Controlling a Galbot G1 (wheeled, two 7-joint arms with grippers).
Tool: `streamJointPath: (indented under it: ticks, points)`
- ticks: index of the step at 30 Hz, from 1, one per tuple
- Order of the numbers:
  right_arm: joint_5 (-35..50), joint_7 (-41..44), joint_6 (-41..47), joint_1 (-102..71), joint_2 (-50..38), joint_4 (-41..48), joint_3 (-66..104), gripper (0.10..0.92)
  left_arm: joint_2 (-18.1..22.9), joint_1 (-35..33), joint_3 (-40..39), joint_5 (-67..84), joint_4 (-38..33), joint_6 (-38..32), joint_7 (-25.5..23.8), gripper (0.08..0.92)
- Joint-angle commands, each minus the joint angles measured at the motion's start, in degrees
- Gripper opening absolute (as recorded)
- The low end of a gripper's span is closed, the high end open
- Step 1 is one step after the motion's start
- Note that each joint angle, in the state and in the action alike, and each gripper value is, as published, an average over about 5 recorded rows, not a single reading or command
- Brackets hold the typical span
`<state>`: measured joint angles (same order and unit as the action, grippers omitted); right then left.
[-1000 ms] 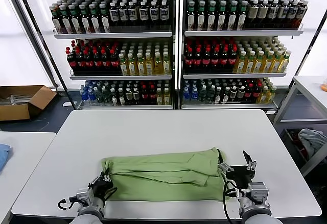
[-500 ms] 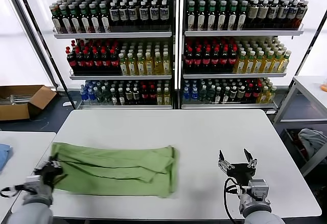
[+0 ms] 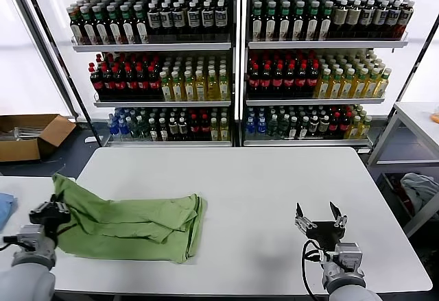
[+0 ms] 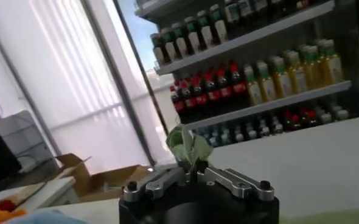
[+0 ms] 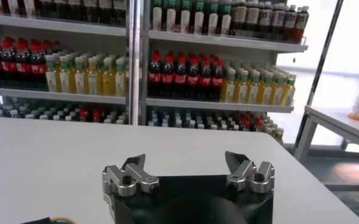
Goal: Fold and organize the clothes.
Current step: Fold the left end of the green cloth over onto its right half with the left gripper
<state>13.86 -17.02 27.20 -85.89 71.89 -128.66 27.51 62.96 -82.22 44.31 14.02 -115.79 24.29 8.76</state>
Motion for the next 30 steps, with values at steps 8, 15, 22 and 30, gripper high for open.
streamJointPath:
  ticks: [8,15,22,30]
  points:
    - [-0.9,-0.2,-1.0,-2.9,1.8,0.3,1.5,0.823,12.8,3.9,-24.2,-4.4,-2.0,3.0,1.0,0.098]
    - [-1.5,-0.3,-1.1,-3.3,2.4,0.6,1.2,0.823,13.9,5.1,-27.0,-4.7,-1.5,3.9,0.9,0.098]
    - [-1.6,-0.3,-1.3,-3.7,2.5,0.9,1.2,0.823,14.8,6.2,-28.6,-6.0,1.3,3.8,0.3,0.098]
    - [-2.0,-0.4,-1.9,-3.9,2.7,2.1,0.3,0.823,16.3,6.8,-29.3,-6.2,3.0,4.1,-0.6,0.098]
